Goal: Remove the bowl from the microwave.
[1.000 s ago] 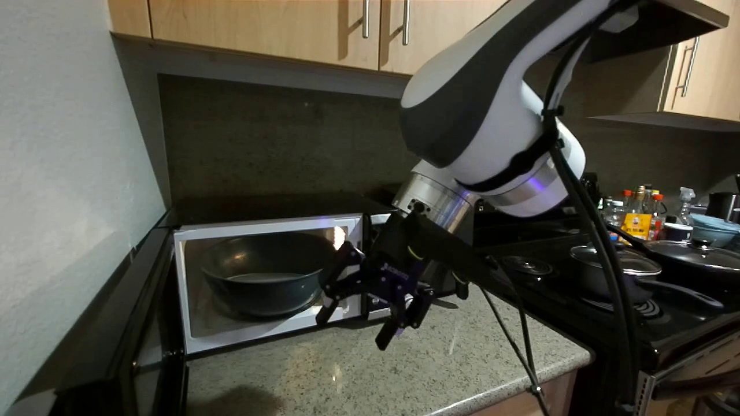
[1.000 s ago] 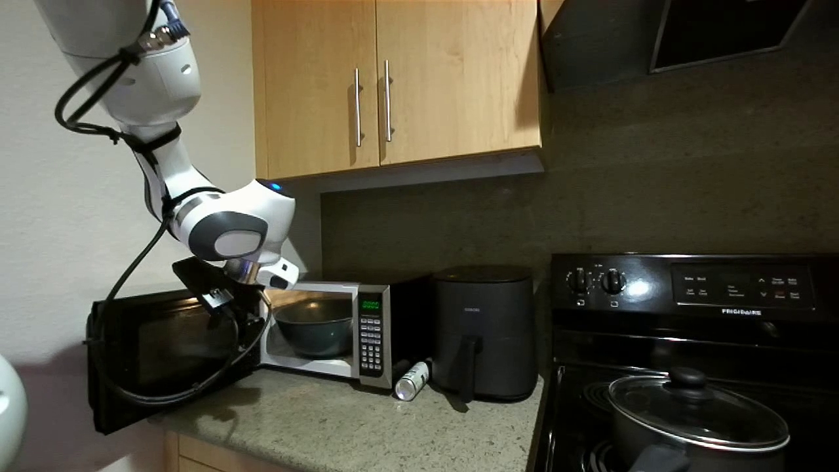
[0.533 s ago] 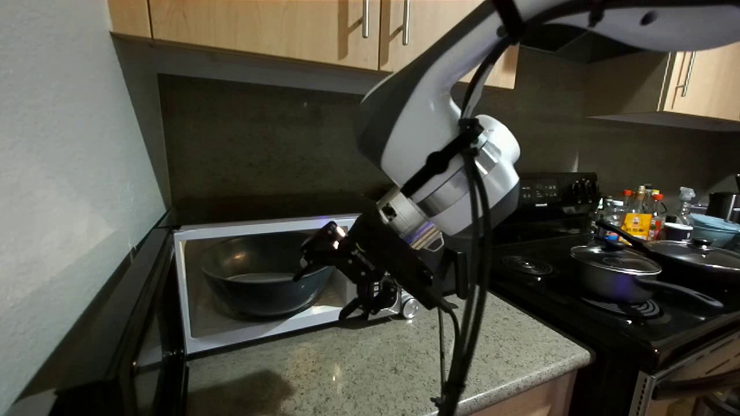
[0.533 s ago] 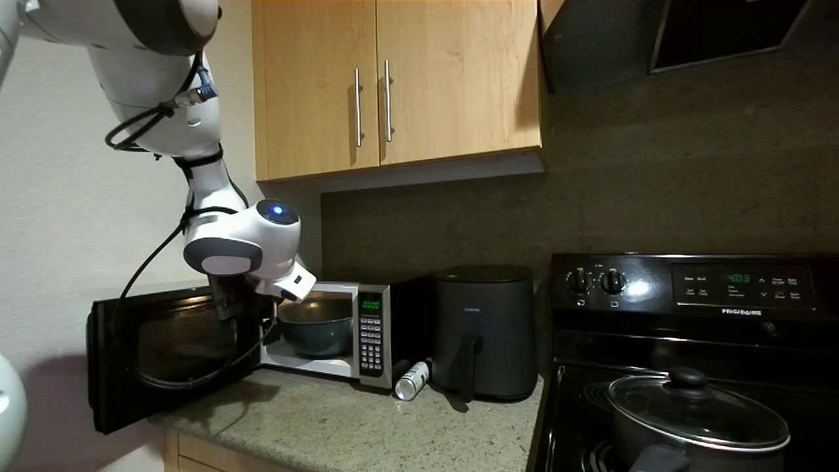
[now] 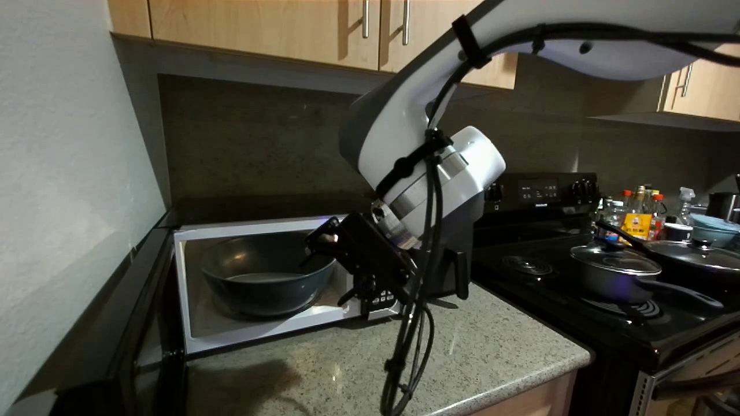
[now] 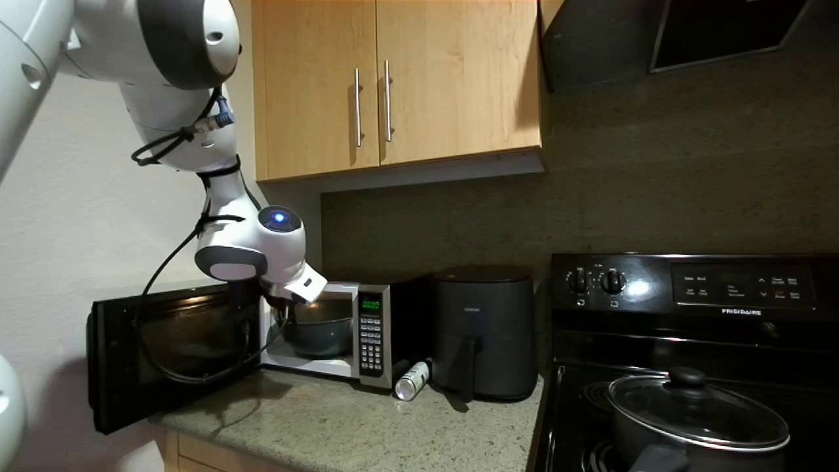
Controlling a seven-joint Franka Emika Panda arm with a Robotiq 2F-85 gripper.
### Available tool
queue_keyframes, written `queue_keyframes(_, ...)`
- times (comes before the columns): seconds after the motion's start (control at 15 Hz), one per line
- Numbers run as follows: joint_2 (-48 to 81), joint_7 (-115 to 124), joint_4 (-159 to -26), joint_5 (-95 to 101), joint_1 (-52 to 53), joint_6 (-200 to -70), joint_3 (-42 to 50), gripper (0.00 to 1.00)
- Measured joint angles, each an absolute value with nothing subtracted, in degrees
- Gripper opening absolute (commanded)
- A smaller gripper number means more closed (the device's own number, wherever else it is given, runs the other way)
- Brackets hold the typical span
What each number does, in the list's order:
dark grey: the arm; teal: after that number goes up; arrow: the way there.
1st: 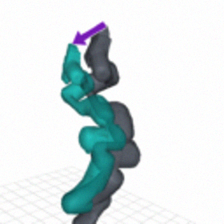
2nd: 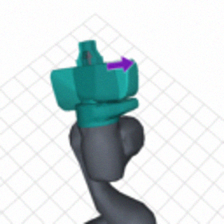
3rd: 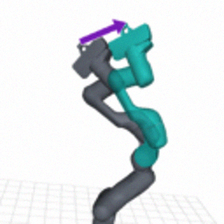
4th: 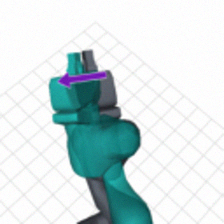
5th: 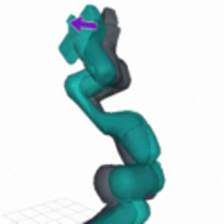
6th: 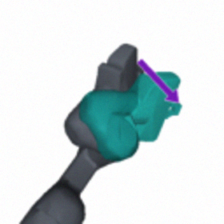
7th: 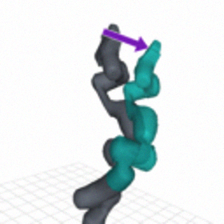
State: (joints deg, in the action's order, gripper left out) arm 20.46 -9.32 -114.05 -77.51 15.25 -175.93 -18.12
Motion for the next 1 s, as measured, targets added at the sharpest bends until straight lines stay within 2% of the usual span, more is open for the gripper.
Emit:
queue_keyframes(0.33, 29.9, -8.7, -102.5, -81.7, 15.3, -184.8, -17.5, 1.00)
queue_keyframes(1.0, 34.6, -9.1, -95.1, -81.6, 15.4, -185.2, -17.9, 1.00)
